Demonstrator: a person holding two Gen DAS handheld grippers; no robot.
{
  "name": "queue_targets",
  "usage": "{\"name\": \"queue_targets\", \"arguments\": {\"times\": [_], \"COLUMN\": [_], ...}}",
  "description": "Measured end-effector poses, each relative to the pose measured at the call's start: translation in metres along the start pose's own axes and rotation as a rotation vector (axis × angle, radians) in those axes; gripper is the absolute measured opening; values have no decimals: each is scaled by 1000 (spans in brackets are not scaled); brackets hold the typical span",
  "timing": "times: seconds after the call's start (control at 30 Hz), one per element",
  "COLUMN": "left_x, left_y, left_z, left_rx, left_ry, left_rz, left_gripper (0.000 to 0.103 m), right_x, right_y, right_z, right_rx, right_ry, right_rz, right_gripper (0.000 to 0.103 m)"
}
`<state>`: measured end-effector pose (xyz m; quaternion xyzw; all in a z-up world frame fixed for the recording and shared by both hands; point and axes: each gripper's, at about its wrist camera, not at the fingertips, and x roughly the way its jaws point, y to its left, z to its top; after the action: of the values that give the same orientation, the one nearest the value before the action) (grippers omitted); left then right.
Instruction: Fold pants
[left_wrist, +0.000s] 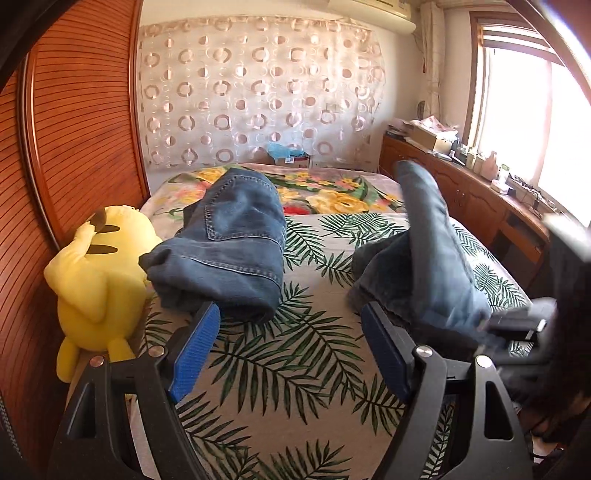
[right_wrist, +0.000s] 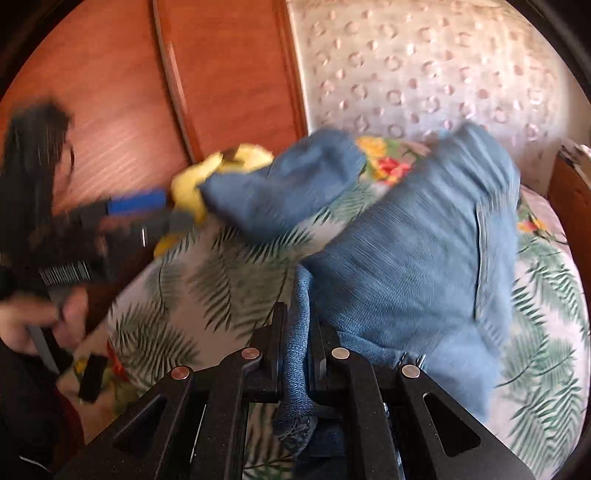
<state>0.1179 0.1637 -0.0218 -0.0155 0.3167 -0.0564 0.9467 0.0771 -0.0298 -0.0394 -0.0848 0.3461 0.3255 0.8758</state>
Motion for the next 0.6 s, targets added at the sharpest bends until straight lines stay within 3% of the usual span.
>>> {"name": "queue_targets", "arguments": {"times": [0.13,0.27,0.37,0.43,0.6], "left_x": [2,3,2,2,2], "left_y": [1,-2,-7,-10,-23], "left_z": [-1,0,1,3,5], "left_rx": [-1,2,12,18,39], "left_ry": [0,4,2,0,-5], "left_rz": [5,6,5,2,-12], "left_gripper": [80,80,80,80,80], "right_x": [15,4,-15,-32,-88], "right_y": [-1,-11,-12,-10,-19], "right_z": [-12,-15,-16,-15,-24], "right_rx": [17,45,48,41,53], "right_ry": [37,19,-2,-17,-113], "right_rz": [19,24,13,0,-27], "right_gripper": [8,8,16,28,31]}}
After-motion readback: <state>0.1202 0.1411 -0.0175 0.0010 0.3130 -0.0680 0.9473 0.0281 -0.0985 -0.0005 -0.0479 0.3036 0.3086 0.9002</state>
